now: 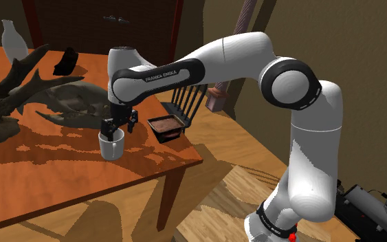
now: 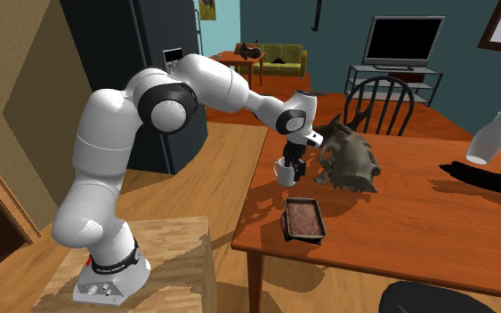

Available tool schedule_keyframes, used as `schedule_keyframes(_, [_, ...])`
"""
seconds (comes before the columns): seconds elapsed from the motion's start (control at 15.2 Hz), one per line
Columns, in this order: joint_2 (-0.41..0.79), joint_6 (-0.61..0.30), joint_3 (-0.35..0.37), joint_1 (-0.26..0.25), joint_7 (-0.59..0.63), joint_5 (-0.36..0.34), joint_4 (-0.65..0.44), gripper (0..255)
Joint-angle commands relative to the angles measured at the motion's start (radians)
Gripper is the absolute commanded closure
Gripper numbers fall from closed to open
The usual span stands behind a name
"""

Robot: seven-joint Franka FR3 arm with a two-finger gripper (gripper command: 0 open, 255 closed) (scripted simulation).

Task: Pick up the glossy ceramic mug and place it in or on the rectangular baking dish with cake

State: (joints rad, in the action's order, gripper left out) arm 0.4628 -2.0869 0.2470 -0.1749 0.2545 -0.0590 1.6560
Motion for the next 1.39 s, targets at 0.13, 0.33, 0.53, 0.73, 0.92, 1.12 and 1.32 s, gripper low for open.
schedule_keyframes(0.13, [0.000, 0.000, 0.000, 0.000, 0.000, 0.000, 0.000, 255])
schedule_keyframes(0.33, [0.000, 0.000, 0.000, 0.000, 0.000, 0.000, 0.000, 255])
schedule_keyframes(0.53, [0.000, 0.000, 0.000, 0.000, 0.000, 0.000, 0.000, 255])
schedule_keyframes(0.73, [-0.011, 0.022, 0.002, 0.001, -0.001, 0.003, -0.011, 255])
schedule_keyframes(0.92, [-0.026, 0.056, 0.004, 0.002, -0.002, 0.007, -0.030, 255])
schedule_keyframes(1.12, [-0.039, 0.090, 0.005, 0.003, -0.003, 0.010, -0.052, 255])
schedule_keyframes(1.32, [-0.051, 0.125, 0.007, 0.003, -0.003, 0.013, -0.075, 255])
